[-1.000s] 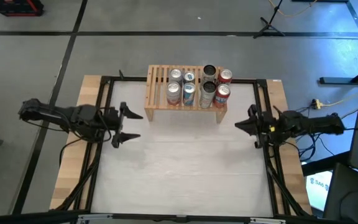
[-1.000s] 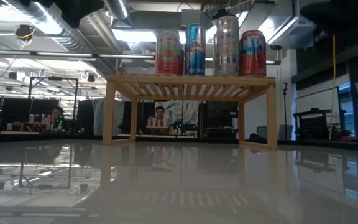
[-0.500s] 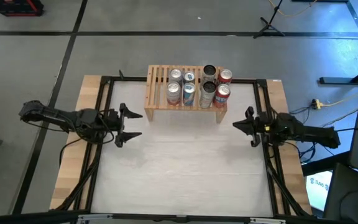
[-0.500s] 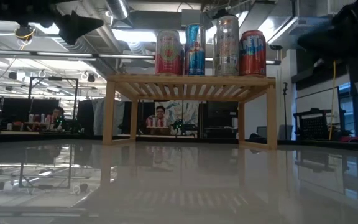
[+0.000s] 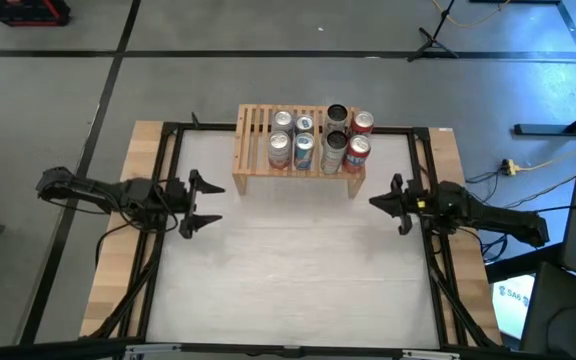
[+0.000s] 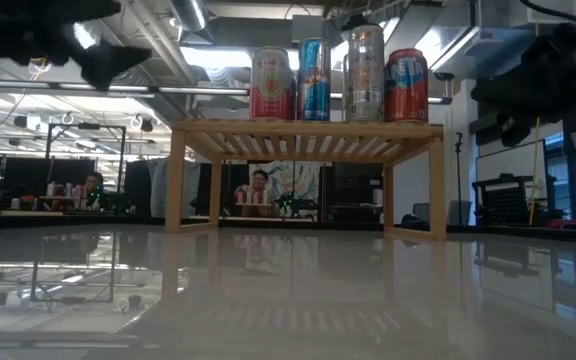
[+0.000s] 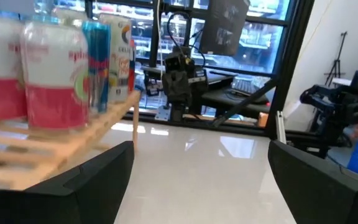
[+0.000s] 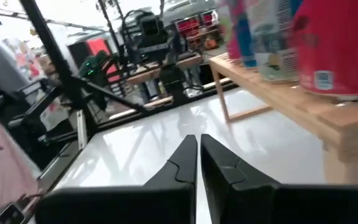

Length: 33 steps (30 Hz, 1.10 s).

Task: Place canned beverage on shelf
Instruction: Return to Home Position

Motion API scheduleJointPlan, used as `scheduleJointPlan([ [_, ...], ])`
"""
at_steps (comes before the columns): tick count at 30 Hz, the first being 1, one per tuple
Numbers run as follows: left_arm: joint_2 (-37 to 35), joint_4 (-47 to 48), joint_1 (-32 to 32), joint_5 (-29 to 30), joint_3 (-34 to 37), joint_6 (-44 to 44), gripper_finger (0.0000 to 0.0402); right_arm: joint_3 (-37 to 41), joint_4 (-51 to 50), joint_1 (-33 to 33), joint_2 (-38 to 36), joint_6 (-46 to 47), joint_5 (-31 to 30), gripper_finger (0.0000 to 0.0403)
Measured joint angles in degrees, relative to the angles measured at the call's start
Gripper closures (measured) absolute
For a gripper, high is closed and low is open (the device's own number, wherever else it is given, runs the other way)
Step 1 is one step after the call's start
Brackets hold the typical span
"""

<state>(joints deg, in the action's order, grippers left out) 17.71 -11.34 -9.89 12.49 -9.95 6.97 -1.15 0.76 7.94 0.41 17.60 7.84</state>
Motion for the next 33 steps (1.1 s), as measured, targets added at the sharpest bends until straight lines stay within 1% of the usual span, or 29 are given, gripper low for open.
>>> scheduleJointPlan([
  [2, -2.4, 0.0, 0.0, -0.1, 2.2, 1.4, 0.0040, 0.0, 0.0, 0.0, 0.1, -0.6, 0.3, 0.0391],
  [9, -12.5, 0.1, 0.0, -1.9, 9.1, 1.9, 0.0040, 0.1, 3.6, 0.0, -0.3, -3.4, 10.0, 0.0391],
  [13, -17.6, 6.3, 0.0, -1.9, 9.5, 1.6, 0.0040, 0.7, 4.4, 0.0, -0.3, -3.3, 11.3, 0.0391],
  [18, -17.6, 8.6, 0.0, -2.8, 9.5, -1.1, 0.0040, 0.7, 6.7, 0.0, -0.3, -2.7, 10.6, 0.0391],
  [24, -17.6, 9.0, 0.0, -2.2, 9.5, -4.1, 0.0040, 0.7, 6.7, 0.0, -0.3, -3.2, 6.7, 0.0391],
  [27, -17.6, 9.0, 0.0, -2.2, 9.5, -4.2, 0.0040, 0.7, 6.6, 0.0, -0.3, -3.7, 5.7, 0.0391],
  [33, -17.3, 9.1, 0.0, -2.3, 9.5, -2.8, 0.0040, 0.7, 6.3, 0.0, -0.3, -4.3, 5.7, 0.0391],
])
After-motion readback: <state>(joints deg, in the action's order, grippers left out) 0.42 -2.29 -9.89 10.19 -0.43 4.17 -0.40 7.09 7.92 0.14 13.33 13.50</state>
